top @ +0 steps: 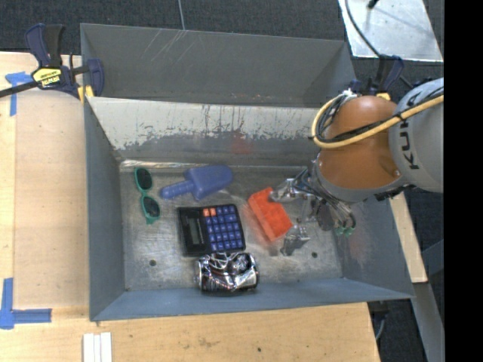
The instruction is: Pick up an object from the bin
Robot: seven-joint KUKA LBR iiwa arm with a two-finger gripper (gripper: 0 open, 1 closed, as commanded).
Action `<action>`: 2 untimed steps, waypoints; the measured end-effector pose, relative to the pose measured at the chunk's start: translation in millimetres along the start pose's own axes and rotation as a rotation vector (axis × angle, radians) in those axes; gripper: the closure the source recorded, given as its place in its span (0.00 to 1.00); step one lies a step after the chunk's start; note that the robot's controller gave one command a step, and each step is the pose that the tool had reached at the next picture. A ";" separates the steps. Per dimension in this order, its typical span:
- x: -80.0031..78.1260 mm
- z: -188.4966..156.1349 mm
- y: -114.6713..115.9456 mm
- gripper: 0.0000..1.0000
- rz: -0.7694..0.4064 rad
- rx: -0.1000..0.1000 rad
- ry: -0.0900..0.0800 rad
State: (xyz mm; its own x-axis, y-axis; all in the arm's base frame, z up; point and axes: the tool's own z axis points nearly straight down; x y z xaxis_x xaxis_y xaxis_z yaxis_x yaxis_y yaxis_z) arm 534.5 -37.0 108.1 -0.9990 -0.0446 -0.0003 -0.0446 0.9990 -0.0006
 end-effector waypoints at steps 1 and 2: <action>7.1 8.9 35.1 0.00 -0.069 0.002 -0.012; 19.1 25.6 7.9 1.00 0.103 -0.005 -0.053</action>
Offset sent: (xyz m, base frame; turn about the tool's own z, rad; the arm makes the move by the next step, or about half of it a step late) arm -0.0343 0.0040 -0.0381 0.1040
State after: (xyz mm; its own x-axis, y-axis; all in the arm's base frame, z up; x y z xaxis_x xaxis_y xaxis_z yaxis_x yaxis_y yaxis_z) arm 515.1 -30.0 82.5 -0.9969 0.0582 -0.0525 0.0579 0.9983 0.0067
